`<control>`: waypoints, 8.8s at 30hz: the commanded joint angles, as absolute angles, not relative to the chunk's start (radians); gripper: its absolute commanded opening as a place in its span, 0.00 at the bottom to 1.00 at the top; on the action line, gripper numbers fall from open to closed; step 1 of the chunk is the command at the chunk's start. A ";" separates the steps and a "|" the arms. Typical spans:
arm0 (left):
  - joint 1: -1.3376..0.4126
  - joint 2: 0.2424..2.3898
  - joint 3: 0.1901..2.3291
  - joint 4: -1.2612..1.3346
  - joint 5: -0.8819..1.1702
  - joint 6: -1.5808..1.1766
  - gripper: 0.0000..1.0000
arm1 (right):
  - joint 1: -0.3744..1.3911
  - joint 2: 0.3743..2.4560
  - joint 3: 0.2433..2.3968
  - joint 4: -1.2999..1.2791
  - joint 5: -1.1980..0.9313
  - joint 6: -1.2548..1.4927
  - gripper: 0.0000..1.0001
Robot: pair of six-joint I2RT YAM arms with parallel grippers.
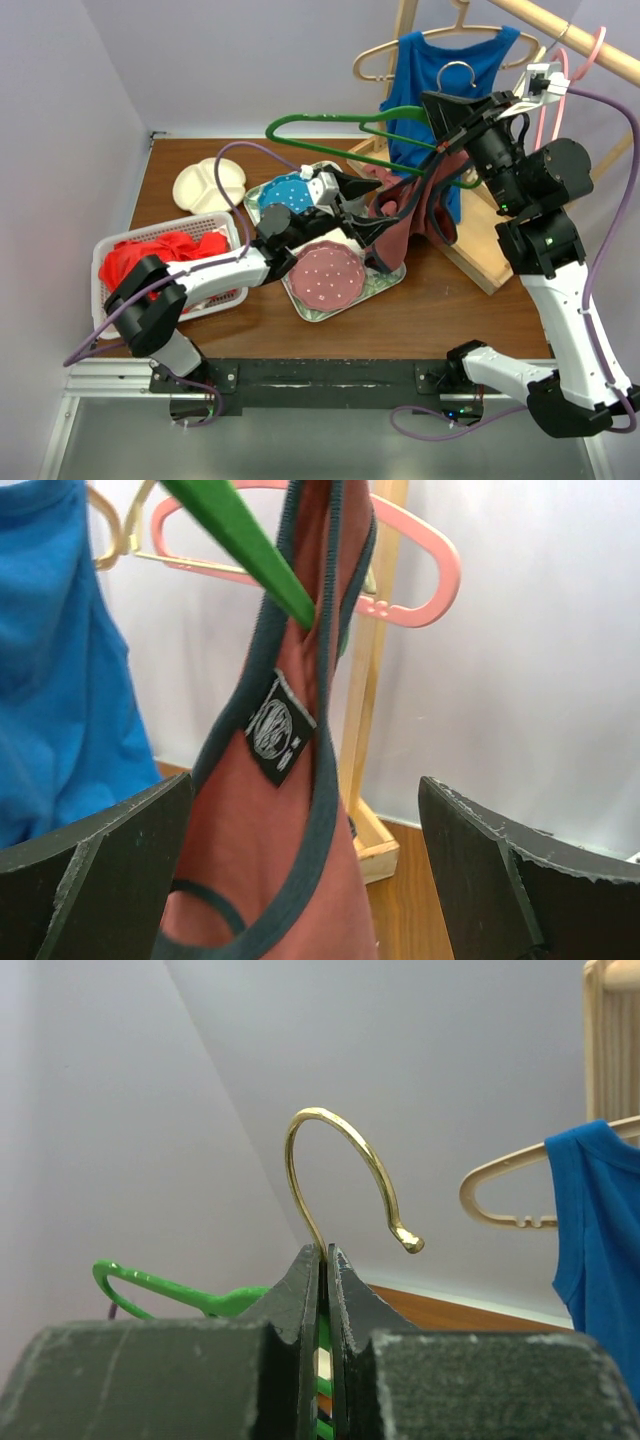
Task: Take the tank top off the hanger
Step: Remove the tank top from the hanger, then place the tank top in the bin.
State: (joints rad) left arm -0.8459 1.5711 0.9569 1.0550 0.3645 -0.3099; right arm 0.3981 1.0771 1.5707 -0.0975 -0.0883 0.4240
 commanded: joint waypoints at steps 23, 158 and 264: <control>-0.922 1.911 1.350 1.173 0.437 -0.232 0.07 | 0.396 1.017 1.491 0.094 -0.232 0.595 0.00; -0.874 1.522 1.158 0.838 0.069 -0.229 0.00 | 0.396 1.144 1.526 0.156 -0.164 0.626 0.00; -0.163 1.224 1.930 -0.245 -0.647 0.195 0.00 | 0.287 0.983 1.137 0.858 -0.637 0.905 0.00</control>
State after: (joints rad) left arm -0.1722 1.2793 1.9179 -0.1749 -0.6109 0.1543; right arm 0.2886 0.9691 1.1500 0.8722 -0.6468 0.9184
